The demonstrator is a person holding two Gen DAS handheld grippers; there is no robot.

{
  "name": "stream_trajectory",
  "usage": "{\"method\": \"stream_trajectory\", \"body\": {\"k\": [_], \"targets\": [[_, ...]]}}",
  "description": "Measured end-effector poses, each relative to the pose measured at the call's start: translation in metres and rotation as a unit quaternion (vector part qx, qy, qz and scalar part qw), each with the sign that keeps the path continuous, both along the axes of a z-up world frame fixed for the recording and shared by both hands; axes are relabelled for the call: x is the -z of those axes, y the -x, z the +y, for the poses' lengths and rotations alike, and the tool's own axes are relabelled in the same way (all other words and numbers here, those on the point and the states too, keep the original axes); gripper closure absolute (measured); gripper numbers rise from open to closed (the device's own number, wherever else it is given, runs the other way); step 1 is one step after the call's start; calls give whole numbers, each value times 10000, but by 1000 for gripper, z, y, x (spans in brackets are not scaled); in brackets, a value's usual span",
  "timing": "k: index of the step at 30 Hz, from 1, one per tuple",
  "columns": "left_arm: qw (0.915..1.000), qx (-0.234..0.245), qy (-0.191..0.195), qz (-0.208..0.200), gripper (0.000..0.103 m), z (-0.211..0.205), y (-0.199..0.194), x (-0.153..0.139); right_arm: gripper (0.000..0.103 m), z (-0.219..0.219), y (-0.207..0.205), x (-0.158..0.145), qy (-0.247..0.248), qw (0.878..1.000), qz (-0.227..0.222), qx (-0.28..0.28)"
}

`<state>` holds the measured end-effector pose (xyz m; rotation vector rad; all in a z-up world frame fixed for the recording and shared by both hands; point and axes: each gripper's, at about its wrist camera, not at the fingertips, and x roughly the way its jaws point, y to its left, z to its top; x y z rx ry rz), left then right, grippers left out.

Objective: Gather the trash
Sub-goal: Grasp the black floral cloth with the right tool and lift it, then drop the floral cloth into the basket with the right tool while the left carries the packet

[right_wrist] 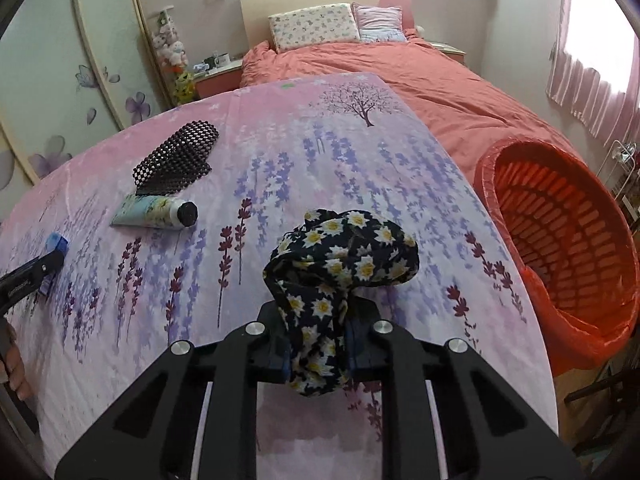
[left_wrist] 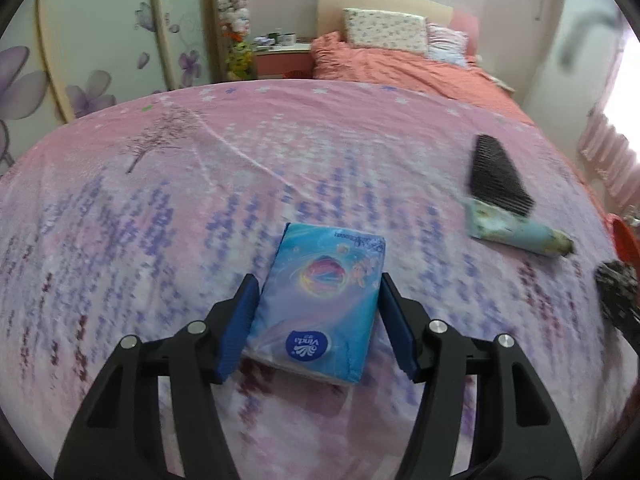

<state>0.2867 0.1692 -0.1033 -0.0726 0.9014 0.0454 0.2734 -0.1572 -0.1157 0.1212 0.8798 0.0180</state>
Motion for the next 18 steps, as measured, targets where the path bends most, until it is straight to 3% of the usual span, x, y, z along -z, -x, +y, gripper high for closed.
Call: {"method": "stream_trajectory", "body": {"k": [4,8,12,18], "targets": [[9999,50,-155,56,44,-7,4,1,84,6,-2,-1,235,9997,21,-5],[9995,12,-302,87,44,-10,3,2,82,1,-2,-1,68,10000,20,-6],[9995,-23,-304,94,42,-9,2,3,80,1,-1,0,-15,10000,16,-25],[9995,-77,-301,106,40,-7,2,2,76,8,-1,-2,253,9997,32,-15]]}}
